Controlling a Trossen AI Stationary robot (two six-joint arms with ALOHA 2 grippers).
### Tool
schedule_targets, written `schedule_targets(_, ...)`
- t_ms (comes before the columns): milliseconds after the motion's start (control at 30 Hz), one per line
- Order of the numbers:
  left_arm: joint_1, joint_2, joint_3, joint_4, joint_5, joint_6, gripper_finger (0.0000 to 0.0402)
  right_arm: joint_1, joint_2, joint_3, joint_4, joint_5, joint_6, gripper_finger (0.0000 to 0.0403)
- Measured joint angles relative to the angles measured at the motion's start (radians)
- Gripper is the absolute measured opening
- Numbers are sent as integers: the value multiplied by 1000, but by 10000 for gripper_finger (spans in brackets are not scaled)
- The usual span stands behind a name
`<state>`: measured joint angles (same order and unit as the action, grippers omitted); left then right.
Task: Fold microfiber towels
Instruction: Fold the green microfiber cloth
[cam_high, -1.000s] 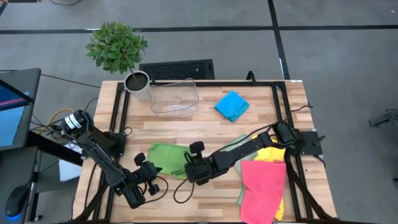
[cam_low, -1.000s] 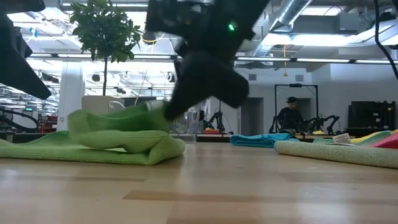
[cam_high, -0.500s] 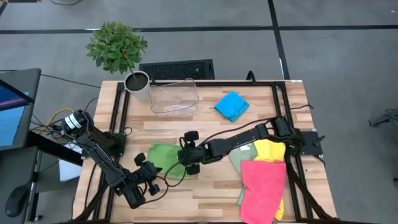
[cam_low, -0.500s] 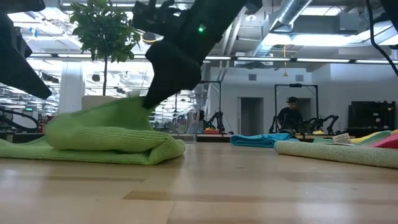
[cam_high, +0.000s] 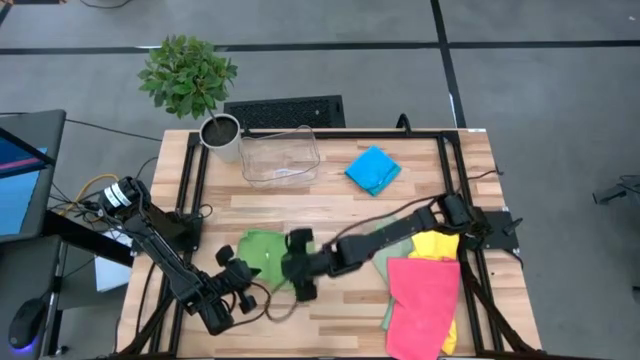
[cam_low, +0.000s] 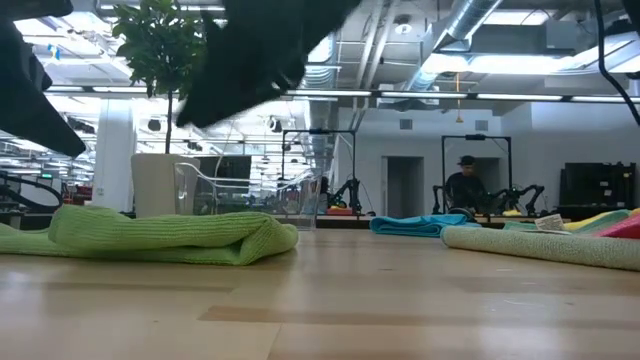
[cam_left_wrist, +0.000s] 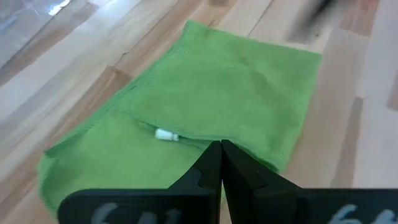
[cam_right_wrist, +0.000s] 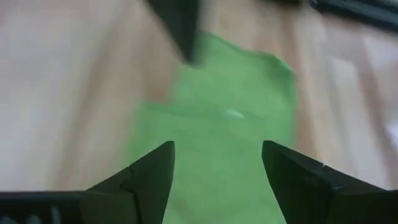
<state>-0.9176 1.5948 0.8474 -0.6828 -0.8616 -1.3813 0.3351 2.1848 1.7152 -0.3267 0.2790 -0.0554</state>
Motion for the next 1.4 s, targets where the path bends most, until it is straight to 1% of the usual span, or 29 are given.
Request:
schedule_targets(100, 0, 0, 0, -47, 6, -19, 0, 37, 56, 0, 114, 11, -7, 270)
schedule_targets(200, -1, 0, 0, -107, 19, -76, 0, 44, 101, -2, 214, 14, -13, 270)
schedule_targets(300, -12, 0, 0, -146, 19, -117, 0, 41, 110, -1, 225, 27, 2, 270)
schedule_targets(400, -15, 3, -4, -146, 19, -125, 0, 30, 124, 1, 242, 20, 33, 270)
schedule_targets(467, -14, 4, -23, -137, 18, -131, 0, 29, 128, -2, 240, 5, 45, 270)
schedule_targets(567, -14, 4, -68, -105, 19, -174, 0, 32, 153, 4, 292, -13, 56, 270)
schedule_targets(700, -14, 5, -110, -64, 16, -219, 0, 38, 168, -4, 266, -4, 56, 270)
schedule_targets(900, -13, 5, -113, -39, 10, -194, 0, 37, 165, -1, 277, -8, 60, 270)
schedule_targets(967, -13, 5, -113, -39, 17, -192, 0, 38, 196, 2, 327, -13, 59, 270)
schedule_targets(1033, -13, 5, -113, -37, 18, -191, 0, 42, 211, -5, 303, -12, 56, 270)
schedule_targets(1100, -12, 5, -113, -37, 17, -191, 0, 43, 227, -1, 322, -11, 59, 270)
schedule_targets(1300, -12, 5, -113, -33, 17, -192, 0, 41, 227, -1, 296, 39, 86, 268)
schedule_targets(1400, -12, 5, -113, -30, 18, -192, 0, 42, 227, -1, 270, 59, 102, 250)
